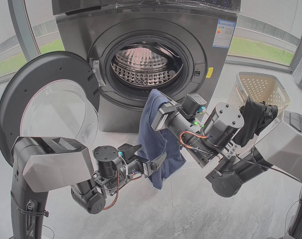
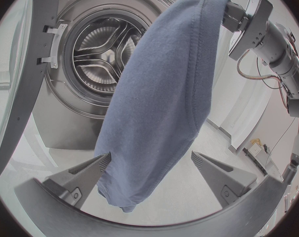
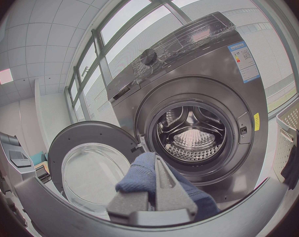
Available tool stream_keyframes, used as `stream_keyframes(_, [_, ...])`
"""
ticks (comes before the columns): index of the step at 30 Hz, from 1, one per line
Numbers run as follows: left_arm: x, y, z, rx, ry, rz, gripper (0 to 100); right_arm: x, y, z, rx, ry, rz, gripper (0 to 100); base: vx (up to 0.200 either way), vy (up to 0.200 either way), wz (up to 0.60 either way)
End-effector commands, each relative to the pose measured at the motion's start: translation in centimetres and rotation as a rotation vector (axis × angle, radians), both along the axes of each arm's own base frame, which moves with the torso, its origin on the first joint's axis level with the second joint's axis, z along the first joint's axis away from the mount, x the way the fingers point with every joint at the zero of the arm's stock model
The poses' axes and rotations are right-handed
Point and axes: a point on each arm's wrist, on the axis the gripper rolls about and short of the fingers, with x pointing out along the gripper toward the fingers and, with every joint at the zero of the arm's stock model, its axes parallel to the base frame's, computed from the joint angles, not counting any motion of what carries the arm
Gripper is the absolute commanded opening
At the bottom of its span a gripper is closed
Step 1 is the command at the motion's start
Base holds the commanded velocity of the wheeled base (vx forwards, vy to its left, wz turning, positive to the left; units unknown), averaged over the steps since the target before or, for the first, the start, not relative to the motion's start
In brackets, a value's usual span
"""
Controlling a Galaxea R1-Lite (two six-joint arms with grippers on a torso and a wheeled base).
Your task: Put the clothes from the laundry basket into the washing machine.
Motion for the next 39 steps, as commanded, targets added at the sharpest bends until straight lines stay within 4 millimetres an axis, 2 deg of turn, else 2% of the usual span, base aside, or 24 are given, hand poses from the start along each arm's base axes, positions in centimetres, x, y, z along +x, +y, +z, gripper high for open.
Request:
stream_keyframes(1, [0.5, -0.9, -0.8, 0.002, -0.017, -0.012, 100, 0.1, 0.1, -0.1, 0.000, 0.001, 0.000, 0, 0.000, 0.000, 0.00])
stream_keyframes(10, [2.7, -2.3, -1.4, -0.030, -0.069, 0.007, 100, -0.3, 0.3, 0.0, 0.003, 0.001, 0.009, 0, 0.000, 0.000, 0.00])
stream_keyframes(14, [3.5, -2.2, -2.0, -0.029, -0.075, 0.102, 100, 0.0, -0.2, 0.2, 0.006, 0.000, -0.003, 0, 0.000, 0.000, 0.00])
stream_keyframes(17, [3.9, -1.3, -1.9, -0.025, -0.076, 0.172, 100, 0.5, -1.2, 0.7, 0.020, -0.005, -0.042, 0, 0.000, 0.000, 0.00])
stream_keyframes(20, [4.2, -0.3, -0.2, -0.042, -0.103, 0.200, 100, 0.8, -1.7, 1.0, 0.028, 0.000, -0.073, 0, 0.000, 0.000, 0.00])
stream_keyframes(22, [4.3, 0.0, 0.2, -0.046, -0.110, 0.208, 100, 0.9, -1.8, 0.9, 0.027, 0.001, -0.078, 0, 0.000, 0.000, 0.00])
stream_keyframes(25, [4.9, 1.4, 1.5, -0.048, -0.140, 0.246, 100, 0.7, -2.0, 0.7, 0.019, 0.013, -0.080, 0, 0.000, 0.000, 0.00])
stream_keyframes(28, [5.0, 2.4, 1.5, -0.037, -0.136, 0.268, 100, 0.7, -2.0, 0.7, 0.022, 0.013, -0.081, 0, 0.000, 0.000, 0.00])
stream_keyframes(33, [4.7, 2.7, 1.2, -0.025, -0.120, 0.269, 100, 0.7, -2.0, 0.7, 0.022, 0.013, -0.081, 0, 0.000, 0.000, 0.00])
stream_keyframes(39, [3.9, 3.0, 2.3, -0.030, -0.124, 0.261, 100, 1.3, -2.6, 0.8, 0.022, 0.010, -0.103, 0, 0.000, 0.000, 0.00])
